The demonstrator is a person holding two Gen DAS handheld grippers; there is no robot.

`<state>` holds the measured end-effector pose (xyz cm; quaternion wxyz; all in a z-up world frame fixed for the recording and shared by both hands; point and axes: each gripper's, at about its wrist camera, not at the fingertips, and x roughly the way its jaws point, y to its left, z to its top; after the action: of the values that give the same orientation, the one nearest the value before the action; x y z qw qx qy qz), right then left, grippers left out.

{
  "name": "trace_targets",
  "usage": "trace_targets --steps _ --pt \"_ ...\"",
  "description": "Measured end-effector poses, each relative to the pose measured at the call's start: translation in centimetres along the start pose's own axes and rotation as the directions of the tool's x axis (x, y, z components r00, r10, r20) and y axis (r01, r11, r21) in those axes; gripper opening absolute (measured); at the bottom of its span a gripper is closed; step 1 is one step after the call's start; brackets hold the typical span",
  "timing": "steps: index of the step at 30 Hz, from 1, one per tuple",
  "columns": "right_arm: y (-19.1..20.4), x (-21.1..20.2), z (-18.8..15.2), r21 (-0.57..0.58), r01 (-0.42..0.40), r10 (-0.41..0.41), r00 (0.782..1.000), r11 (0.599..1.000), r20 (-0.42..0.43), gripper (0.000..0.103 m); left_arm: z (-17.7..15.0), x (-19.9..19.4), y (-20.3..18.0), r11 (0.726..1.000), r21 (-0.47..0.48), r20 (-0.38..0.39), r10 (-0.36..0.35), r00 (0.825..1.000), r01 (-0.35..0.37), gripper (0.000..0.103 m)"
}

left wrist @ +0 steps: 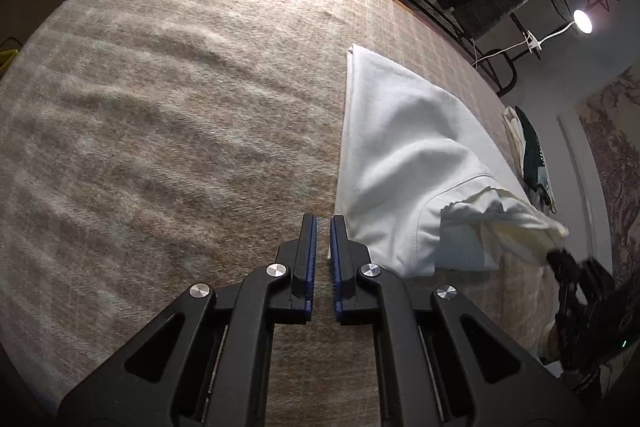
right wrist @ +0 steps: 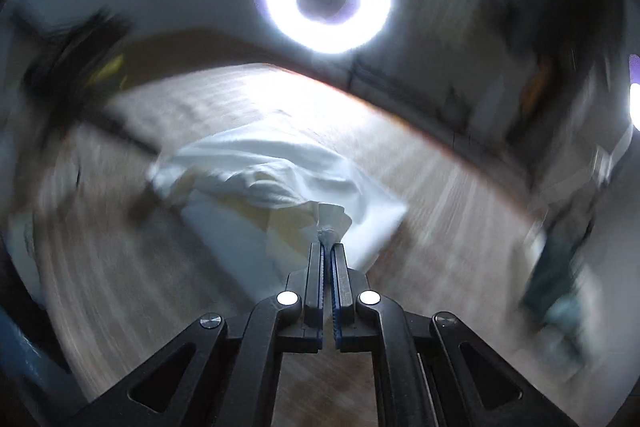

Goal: Fold small clothes

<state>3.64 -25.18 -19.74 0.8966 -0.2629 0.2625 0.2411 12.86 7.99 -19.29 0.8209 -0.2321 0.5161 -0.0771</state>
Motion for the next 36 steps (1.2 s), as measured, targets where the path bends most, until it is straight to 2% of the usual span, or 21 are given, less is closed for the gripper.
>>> trace_targets --steps 2,4,5,7,9,10,12,13,15,17,18,20,22,23,24,28,31,33,34,36 --pt "1.3 -0.8 -0.8 -0.063 -0.011 0.01 1.0 0.998 -0.008 0.001 -0.2 0.0 0.2 1.0 -0.01 0.001 0.001 1.0 -0.001 0.005" --pt "1.6 -1.1 -1.5 -0.053 -0.066 0.064 0.997 0.996 -0.041 0.013 -0.4 0.0 0.5 0.999 -0.03 -0.01 -0.017 1.0 0.016 0.005" --pt "1.4 -1.3 -1.7 -0.031 -0.077 0.076 0.996 0.997 -0.046 0.029 -0.4 -0.1 0.5 0.999 -0.039 -0.015 -0.028 0.999 0.027 0.008" --pt "-0.3 -1.9 -1.7 0.086 -0.121 0.125 0.991 0.989 -0.044 0.031 -0.5 -0.1 0.6 0.998 -0.052 -0.019 -0.038 0.999 0.037 0.016" --pt "-2.6 -1.8 -1.9 0.243 -0.16 0.176 0.983 0.957 -0.045 0.031 -0.6 0.2 0.5 0.997 -0.065 -0.032 -0.048 0.998 0.046 0.03" --pt "-4.1 -1.4 -2.2 0.351 -0.153 0.186 0.981 0.924 -0.061 0.031 -0.6 0.4 0.5 0.996 -0.076 -0.047 -0.058 0.997 0.055 0.031" --pt "-5.9 -0.5 -3.4 0.497 -0.143 0.219 0.971 0.856 -0.098 0.034 -0.8 0.9 0.2 0.994 -0.091 -0.068 -0.072 0.995 0.065 0.032" --pt "-6.8 0.4 -4.1 0.573 -0.154 0.263 0.958 0.805 -0.112 0.034 -0.8 1.0 0.1 0.994 -0.09 -0.073 -0.071 0.995 0.064 0.032" --pt "-7.3 1.7 -5.1 0.657 -0.181 0.333 0.936 0.732 -0.113 0.034 -0.9 1.4 -0.4 0.995 -0.08 -0.082 -0.072 0.994 0.065 0.032" --pt "-7.5 3.2 -6.2 0.737 -0.214 0.413 0.906 0.641 -0.096 0.034 -1.0 1.8 -1.2 0.998 -0.046 -0.091 -0.048 0.995 0.044 0.03" --pt "-7.5 3.9 -6.6 0.76 -0.222 0.438 0.894 0.611 -0.091 0.034 -1.0 1.9 -1.5 0.999 -0.031 -0.091 -0.041 0.995 0.039 0.018" --pt "-7.3 5.2 -7.1 0.791 -0.24 0.486 0.87 0.563 -0.082 0.032 -1.0 2.1 -2.2 1.0 0.006 -0.089 -0.006 0.996 0.006 0.008" --pt "-6.9 5.8 -6.9 0.796 -0.253 0.507 0.858 0.55 -0.078 0.018 -1.0 2.0 -2.6 1.0 0.022 -0.079 0.002 0.997 -0.001 0.005" --pt "-6.8 6.0 -6.9 0.798 -0.262 0.515 0.854 0.542 -0.069 0.004 -0.9 1.6 -2.8 1.0 0.03 -0.069 0.0 0.998 0.002 0.004" --pt "-6.9 6.2 -6.8 0.8 -0.263 0.514 0.855 0.539 -0.065 0.0 -0.8 1.1 -3.0 0.999 0.039 -0.057 -0.004 0.998 0.006 0.004" --pt "-7.9 4.3 -5.4 0.771 -0.247 0.444 0.895 0.587 -0.052 0.0 -0.1 -0.7 -2.8 0.999 0.049 -0.015 -0.016 1.0 0.017 0.002" --pt "-8.8 2.6 -4.7 0.747 -0.272 0.406 0.914 0.607 0.003 0.0 0.0 0.2 -1.2 1.0 0.011 -0.046 0.009 0.999 -0.008 0.002" --pt "-8.3 3.4 -4.8 0.731 -0.224 0.392 0.918 0.645 -0.065 0.0 0.2 -0.1 -0.8 0.999 -0.031 -0.045 -0.024 0.999 0.023 0.002" --pt "-8.1 3.7 -4.9 0.73 -0.218 0.394 0.916 0.647 -0.076 0.0 0.3 -0.6 -1.1 0.999 -0.027 -0.033 -0.041 0.999 0.04 0.002" --pt "-8.6 3.2 -4.6 0.748 -0.252 0.403 0.915 0.614 -0.023 0.0 0.7 -1.7 -1.5 0.999 0.005 -0.003 -0.046 0.999 0.046 0.002"
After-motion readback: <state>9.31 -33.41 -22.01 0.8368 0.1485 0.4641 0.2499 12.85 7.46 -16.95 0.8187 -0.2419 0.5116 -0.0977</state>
